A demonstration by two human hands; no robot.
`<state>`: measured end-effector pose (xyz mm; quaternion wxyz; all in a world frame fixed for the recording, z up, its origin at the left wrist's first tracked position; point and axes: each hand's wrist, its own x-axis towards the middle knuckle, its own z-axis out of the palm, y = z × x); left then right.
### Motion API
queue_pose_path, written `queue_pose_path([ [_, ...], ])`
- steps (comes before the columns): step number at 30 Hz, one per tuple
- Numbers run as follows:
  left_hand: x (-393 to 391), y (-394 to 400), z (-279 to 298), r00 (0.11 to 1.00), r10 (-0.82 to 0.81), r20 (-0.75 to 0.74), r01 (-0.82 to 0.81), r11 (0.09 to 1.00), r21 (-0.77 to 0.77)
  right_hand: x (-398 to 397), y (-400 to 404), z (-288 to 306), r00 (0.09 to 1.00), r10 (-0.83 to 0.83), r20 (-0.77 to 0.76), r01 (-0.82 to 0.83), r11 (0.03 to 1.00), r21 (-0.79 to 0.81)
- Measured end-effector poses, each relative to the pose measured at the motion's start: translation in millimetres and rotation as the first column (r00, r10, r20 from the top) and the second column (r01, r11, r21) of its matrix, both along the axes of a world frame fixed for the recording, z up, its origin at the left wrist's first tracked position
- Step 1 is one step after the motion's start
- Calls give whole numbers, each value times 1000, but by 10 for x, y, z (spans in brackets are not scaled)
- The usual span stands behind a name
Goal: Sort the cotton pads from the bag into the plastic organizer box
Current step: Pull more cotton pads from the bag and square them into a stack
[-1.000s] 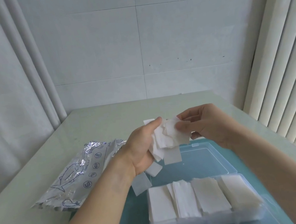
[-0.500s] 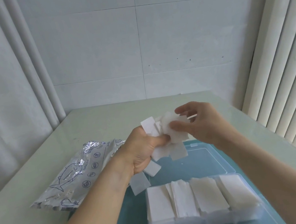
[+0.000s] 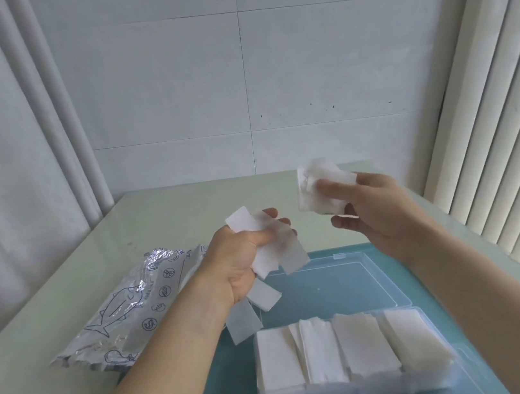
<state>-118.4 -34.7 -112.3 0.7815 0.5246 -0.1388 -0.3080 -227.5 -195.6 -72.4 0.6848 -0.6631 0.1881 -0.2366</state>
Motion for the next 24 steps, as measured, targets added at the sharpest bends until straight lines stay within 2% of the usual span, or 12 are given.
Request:
queue_pose_path([
  [3, 22, -12, 32, 998, 51, -34, -52, 998, -28, -3, 76, -27, 975, 200, -100, -200, 980, 14],
  [6, -17, -27, 79, 992, 54, -115, -68, 990, -120, -9, 104, -65, 946, 266, -186, -276, 961, -28],
  [8, -48, -43, 94, 989, 72, -130, -93, 982, -167, -12, 132, -74, 925, 322, -201, -324, 946, 24],
  [9, -67, -42, 103, 989, 74, -127, -97, 978, -183, -7, 157, -76, 929, 319, -186, -318, 947, 36],
  [12, -73, -18, 129, 985, 11, -172, -45, 979, -198, 10, 176, -77, 981, 166, -104, -171, 985, -38],
  [16, -82, 77, 173, 957, -214, -197, 186, 971, -150, -9, 131, -39, 990, 113, -86, -119, 990, -79],
  [20, -81, 126, 171, 952, -291, -94, 288, 957, -41, -25, 95, -29, 987, 72, -141, -95, 982, -162],
  [24, -70, 160, 133, 957, -289, -2, 289, 956, 42, -61, 10, 26, 994, 22, -103, -41, 981, -192],
])
